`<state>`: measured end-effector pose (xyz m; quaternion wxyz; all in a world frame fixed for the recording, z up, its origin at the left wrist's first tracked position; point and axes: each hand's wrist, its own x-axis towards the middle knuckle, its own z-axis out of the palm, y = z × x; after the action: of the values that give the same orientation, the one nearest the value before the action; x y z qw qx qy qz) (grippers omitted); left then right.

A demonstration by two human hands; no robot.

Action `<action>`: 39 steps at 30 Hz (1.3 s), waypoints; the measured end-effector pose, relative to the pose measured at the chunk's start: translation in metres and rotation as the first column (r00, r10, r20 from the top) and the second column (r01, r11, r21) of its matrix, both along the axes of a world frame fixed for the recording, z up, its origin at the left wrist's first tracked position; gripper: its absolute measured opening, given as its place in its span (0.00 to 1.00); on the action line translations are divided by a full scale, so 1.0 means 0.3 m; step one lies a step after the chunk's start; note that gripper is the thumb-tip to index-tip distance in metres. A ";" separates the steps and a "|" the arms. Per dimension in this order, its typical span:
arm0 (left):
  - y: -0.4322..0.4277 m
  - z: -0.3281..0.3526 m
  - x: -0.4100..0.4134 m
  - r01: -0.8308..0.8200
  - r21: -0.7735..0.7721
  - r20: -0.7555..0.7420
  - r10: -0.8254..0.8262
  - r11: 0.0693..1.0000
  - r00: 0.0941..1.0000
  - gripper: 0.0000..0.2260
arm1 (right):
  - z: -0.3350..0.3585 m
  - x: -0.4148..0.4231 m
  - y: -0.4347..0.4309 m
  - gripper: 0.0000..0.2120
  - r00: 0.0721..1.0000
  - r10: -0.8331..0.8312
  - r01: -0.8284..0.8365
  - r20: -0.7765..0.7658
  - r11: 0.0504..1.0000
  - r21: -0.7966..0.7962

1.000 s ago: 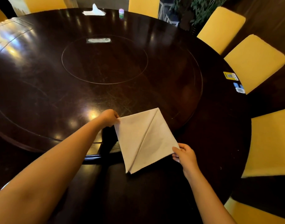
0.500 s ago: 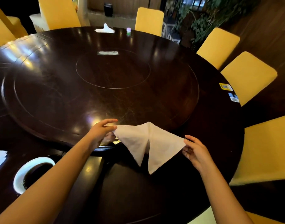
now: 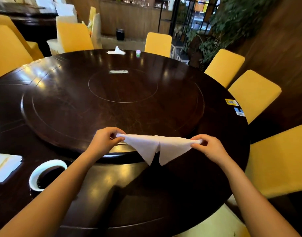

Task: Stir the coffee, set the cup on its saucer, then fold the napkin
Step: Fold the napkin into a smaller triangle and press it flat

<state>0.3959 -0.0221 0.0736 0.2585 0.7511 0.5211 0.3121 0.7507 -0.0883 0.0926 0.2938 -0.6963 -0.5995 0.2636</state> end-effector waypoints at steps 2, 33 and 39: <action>-0.010 0.012 -0.015 0.025 0.019 -0.018 -0.025 1.000 1.000 0.05 | 0.000 0.019 -0.005 0.02 0.999 -0.025 0.024 0.042 0.999 0.029; -0.437 -0.483 0.114 0.095 -0.131 -0.188 -0.119 0.987 0.975 0.14 | -0.588 -0.302 -0.291 0.14 0.820 0.326 -0.422 0.471 0.900 0.112; -0.503 -0.546 0.174 0.243 0.019 -0.328 -0.224 0.970 0.918 0.12 | -0.640 -0.330 -0.361 0.14 0.815 0.415 -0.488 0.406 0.868 0.091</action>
<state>0.4483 -0.1729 -0.0902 0.1825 0.8562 0.4537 0.1669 0.6517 -0.1968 -0.0994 0.1687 -0.5390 -0.8149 0.1300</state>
